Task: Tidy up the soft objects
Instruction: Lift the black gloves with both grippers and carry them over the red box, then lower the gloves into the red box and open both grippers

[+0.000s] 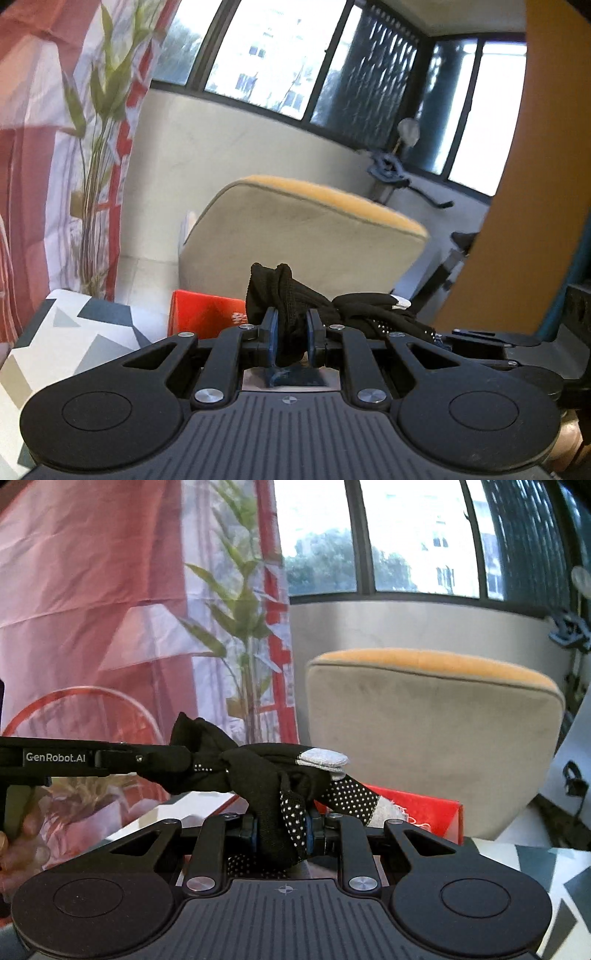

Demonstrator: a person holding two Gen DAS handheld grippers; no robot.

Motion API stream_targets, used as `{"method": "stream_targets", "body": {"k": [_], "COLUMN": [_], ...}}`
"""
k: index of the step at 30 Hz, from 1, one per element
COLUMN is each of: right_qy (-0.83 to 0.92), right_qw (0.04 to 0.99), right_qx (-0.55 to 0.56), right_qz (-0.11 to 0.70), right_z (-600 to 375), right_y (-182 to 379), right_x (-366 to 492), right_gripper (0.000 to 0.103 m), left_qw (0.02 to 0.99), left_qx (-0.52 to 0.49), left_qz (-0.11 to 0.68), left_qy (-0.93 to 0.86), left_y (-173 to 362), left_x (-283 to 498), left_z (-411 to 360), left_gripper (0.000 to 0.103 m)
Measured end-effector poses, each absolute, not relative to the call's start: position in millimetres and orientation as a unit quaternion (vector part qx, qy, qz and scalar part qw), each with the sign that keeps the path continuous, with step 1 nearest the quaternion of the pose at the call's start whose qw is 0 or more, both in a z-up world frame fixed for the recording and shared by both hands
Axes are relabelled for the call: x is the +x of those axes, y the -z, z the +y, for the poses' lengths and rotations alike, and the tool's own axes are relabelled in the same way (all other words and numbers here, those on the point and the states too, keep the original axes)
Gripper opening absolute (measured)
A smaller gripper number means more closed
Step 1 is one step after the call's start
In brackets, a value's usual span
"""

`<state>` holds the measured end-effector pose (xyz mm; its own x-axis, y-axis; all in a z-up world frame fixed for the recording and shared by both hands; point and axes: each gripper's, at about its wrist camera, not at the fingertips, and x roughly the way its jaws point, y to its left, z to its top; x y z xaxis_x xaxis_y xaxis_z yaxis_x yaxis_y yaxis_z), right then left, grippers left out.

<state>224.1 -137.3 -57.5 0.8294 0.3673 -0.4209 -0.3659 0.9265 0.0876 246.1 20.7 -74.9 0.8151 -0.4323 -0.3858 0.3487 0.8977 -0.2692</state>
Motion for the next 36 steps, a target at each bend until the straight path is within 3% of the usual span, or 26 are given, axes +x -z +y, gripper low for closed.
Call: {"method": "stream_targets", "body": {"k": [8, 17, 28, 34, 36], "right_qy": [-0.173, -0.169, -0.155, -0.146, -0.141], "right_qw": [0.947, 0.920, 0.873, 0.863, 0.863], "right_qx": [0.000, 0.007, 0.147, 0.167, 0.168], "right_qz": [0.270, 0.353, 0.438, 0.453, 0.455], "right_z": [-129, -118, -142, -142, -142], "right_y": [98, 141, 180, 187, 187], "right_x": [291, 328, 347, 348, 348], "right_gripper": [0.020, 0.019, 0.020, 0.020, 0.019], "left_qw": [0.936, 0.919, 0.902, 0.901, 0.903], "left_qx": [-0.083, -0.041, -0.047, -0.043, -0.038], "left_qz": [0.287, 0.351, 0.395, 0.397, 0.392], "left_qy": [0.185, 0.173, 0.171, 0.170, 0.170], "left_y": [107, 137, 161, 161, 159], "left_x": [304, 320, 327, 327, 325], "left_z": [25, 23, 27, 25, 24], "left_gripper": [0.016, 0.016, 0.017, 0.017, 0.022]}}
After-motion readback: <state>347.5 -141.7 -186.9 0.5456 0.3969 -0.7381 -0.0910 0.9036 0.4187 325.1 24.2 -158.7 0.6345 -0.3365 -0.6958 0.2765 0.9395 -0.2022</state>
